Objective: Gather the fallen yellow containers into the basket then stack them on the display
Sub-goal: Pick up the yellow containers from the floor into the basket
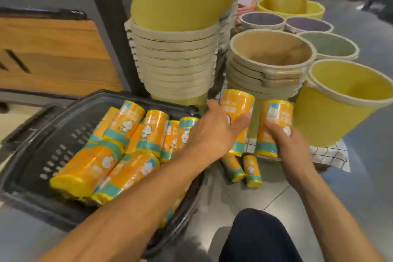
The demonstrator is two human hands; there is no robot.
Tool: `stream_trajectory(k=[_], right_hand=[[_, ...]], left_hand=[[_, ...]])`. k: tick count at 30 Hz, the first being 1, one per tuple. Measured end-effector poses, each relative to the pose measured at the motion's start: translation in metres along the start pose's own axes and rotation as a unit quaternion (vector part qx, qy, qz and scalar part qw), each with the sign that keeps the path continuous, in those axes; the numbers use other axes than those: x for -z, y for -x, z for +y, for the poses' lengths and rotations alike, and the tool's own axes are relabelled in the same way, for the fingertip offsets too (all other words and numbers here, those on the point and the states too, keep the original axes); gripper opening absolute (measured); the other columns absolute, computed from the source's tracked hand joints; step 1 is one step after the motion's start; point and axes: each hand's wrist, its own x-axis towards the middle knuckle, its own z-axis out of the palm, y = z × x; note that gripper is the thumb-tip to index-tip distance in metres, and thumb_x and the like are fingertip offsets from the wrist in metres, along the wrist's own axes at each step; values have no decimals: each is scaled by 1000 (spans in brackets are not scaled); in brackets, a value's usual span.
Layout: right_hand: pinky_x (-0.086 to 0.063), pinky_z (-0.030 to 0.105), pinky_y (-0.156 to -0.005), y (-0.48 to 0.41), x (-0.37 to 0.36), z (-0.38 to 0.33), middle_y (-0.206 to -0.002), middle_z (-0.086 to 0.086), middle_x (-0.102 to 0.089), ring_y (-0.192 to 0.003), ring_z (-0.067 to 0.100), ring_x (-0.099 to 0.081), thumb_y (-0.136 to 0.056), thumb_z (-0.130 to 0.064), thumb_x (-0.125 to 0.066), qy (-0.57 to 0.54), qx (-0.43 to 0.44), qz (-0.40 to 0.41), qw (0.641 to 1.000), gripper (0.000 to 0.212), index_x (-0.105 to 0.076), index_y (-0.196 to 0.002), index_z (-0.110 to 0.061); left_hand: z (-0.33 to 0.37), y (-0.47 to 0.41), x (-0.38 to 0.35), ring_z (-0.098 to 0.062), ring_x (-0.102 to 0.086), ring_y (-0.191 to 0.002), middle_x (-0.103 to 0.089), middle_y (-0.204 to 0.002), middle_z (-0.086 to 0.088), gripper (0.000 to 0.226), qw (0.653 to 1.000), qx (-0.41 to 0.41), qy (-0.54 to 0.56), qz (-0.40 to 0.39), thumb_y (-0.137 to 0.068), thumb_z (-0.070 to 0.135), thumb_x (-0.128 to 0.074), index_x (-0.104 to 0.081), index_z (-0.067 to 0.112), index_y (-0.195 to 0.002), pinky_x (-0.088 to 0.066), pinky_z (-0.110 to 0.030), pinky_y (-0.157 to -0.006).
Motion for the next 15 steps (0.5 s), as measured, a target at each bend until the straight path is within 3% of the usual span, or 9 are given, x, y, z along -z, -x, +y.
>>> stream_trajectory(k=[2, 8, 11, 13, 15], right_hand=[[-58, 27, -61, -2, -33, -19, -90, 2, -78, -81, 19, -76, -95, -44, -70, 9, 8, -40, 999, 32, -71, -108, -15], [-51, 17, -51, 7, -144, -47, -97, 4, -77, -67, 3, -71, -89, -47, -76, 16, 23, -119, 992, 43, -69, -113, -12], [-58, 30, -59, 14, -205, -57, -96, 4, -78, -77, 14, -75, -78, -49, -83, 9, 8, -155, 988, 51, -69, -112, -13], [-61, 37, -66, 17, -244, -66, -94, 7, -78, -80, 22, -77, -68, -51, -84, 15, 5, -172, 985, 57, -71, -109, -14], [-61, 36, -66, 17, -280, -72, -94, 9, -79, -80, 24, -77, -73, -43, -85, 15, -10, -214, 977, 43, -74, -103, -14]], left_hand=[[-21, 0, 50, -34, -63, -108, -66, -114, -9, 66, 999, 16, -26, 34, -91, 72, -54, -36, 14, -116, -49, -45, -84], [-109, 25, 167, -32, -61, -101, -50, -85, 6, 63, 981, 126, -23, 147, -90, 67, -60, -40, 12, -111, -40, -40, -73], [-152, 36, 202, -31, -60, -97, -56, -91, 1, 66, 971, 162, -81, 154, -84, 72, -65, -42, 16, -110, -44, -43, -72], [-177, 41, 222, -32, -62, -104, -63, -108, -5, 71, 964, 183, -144, 130, -80, 75, -66, -44, 18, -116, -51, -46, -80], [-204, 45, 238, -35, -62, -111, -64, -120, -11, 73, 958, 206, -164, 109, -80, 74, -68, -47, 16, -119, -52, -45, -84]])
